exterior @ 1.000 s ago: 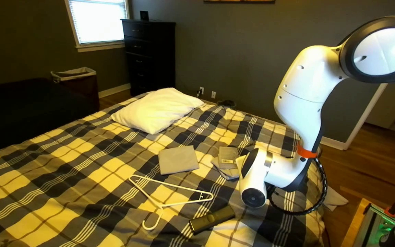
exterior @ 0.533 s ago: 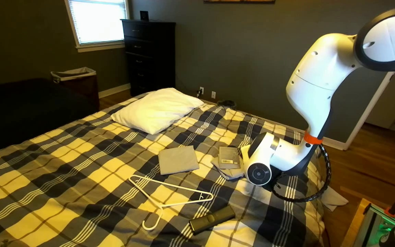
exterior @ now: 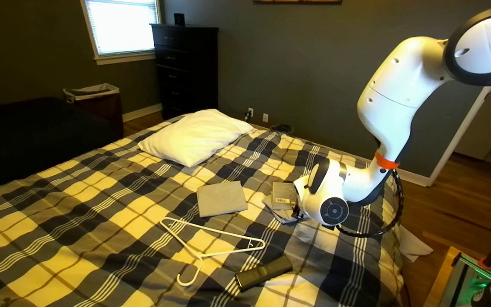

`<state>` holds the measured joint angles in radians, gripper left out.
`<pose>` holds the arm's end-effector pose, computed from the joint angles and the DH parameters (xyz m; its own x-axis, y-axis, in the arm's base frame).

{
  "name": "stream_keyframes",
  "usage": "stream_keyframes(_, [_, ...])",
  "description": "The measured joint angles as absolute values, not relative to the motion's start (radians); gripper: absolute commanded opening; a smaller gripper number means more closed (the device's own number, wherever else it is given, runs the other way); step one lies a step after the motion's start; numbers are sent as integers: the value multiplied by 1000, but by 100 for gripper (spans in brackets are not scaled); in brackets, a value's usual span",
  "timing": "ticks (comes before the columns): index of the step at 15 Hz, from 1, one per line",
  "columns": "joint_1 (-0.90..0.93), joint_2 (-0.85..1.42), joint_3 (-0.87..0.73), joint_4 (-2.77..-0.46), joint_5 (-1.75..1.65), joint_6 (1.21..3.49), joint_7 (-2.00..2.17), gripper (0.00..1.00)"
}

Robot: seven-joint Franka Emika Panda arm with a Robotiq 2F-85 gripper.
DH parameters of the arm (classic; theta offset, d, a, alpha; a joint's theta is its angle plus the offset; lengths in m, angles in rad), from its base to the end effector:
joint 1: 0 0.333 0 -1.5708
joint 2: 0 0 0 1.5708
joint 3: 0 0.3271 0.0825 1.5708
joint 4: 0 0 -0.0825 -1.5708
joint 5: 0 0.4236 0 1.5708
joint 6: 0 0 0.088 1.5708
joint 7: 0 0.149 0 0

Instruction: Remove the cloth from on top of the book, then move the book to the left

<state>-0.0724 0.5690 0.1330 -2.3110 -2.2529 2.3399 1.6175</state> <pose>0.5074 0.0067 0.0228 0.7352 0.6155 0.2839 0.2239 -0.6159 0.7554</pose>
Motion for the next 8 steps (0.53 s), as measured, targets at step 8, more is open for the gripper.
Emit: stream_keyframes(8, [-175, 586, 139, -2239, -2420, 2635, 1584, 100])
